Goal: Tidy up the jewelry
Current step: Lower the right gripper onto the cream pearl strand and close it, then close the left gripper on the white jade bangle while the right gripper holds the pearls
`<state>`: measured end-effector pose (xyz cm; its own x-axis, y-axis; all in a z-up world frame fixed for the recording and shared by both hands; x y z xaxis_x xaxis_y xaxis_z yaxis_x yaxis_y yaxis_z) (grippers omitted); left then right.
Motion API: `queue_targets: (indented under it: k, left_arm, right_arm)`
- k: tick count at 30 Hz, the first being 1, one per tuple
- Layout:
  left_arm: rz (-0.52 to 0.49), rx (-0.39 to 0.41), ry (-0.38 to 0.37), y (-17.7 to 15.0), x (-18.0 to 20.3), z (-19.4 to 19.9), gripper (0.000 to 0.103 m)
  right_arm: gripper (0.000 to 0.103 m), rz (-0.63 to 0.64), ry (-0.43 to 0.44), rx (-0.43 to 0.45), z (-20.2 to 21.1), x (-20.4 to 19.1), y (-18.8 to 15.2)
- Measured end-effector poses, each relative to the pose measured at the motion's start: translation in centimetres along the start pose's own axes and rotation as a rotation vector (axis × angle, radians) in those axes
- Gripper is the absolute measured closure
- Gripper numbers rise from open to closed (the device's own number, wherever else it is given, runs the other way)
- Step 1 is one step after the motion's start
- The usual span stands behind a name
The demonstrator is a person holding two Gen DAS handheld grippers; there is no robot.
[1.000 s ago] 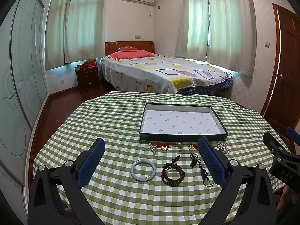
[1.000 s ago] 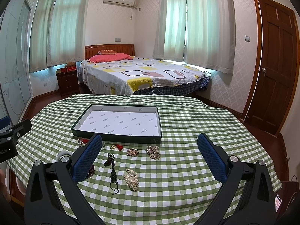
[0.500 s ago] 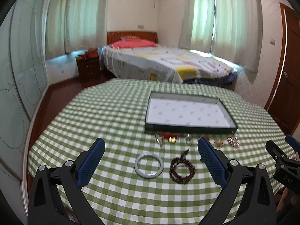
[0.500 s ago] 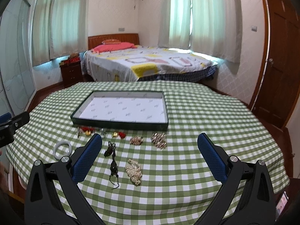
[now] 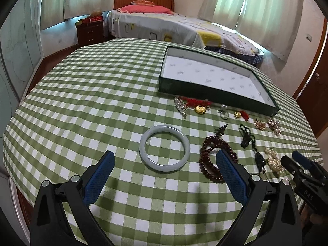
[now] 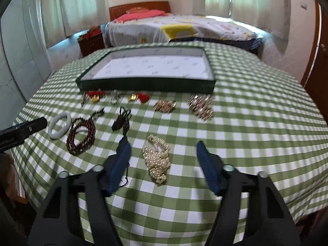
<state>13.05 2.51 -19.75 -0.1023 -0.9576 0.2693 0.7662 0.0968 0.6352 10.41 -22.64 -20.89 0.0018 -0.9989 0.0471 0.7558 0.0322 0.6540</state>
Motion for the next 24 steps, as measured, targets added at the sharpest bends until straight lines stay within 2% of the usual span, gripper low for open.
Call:
queue_targets:
  k: [5, 7, 8, 9, 10, 20, 24]
  left_arm:
    - [-0.003, -0.027, 0.011, -0.1, -0.4, -1.3, 0.007]
    - [0.000, -0.038, 0.015, -0.2, -0.5, -1.7, 0.007]
    - [-0.001, -0.042, 0.017, -0.2, -0.5, -2.0, 0.007]
    - [-0.001, -0.045, 0.019, -0.2, -0.6, -2.2, 0.007]
    - [-0.002, -0.050, 0.021, -0.2, -0.6, -2.5, 0.007]
    - [-0.055, -0.069, 0.094, 0.3, -2.0, -4.7, 0.007]
    - [-0.055, -0.084, 0.068, 0.2, -1.8, -5.2, 0.007]
  right_arm:
    - [0.060, 0.001, 0.016, -0.054, -1.8, -0.2, -1.1]
    - [0.063, 0.011, 0.012, -0.049, -1.9, -0.2, -1.0]
    - [0.067, 0.025, 0.002, -0.045, -1.9, -0.2, -1.0]
    - [0.077, 0.036, 0.004, -0.042, -2.0, -0.3, -1.0]
    - [0.079, 0.037, 0.005, -0.041, -2.0, -0.3, -1.0]
    - [0.081, 0.001, 0.027, -0.045, -2.4, 0.4, -0.5]
    - [0.081, 0.000, 0.030, -0.044, -2.5, 0.4, -0.5]
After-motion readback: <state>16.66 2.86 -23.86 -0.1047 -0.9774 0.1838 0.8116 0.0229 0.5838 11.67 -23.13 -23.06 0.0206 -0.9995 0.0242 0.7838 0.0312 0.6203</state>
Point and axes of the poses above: each gripper's, at about its wrist camera, not at the fingertips, and z roughly against the way its jaws point, x to its right, y to its top, the point moved 9 cm from there along -z, roughly the way its jaws point, and after that the axes turned 10 degrees about -y, right-handed, at the moved point
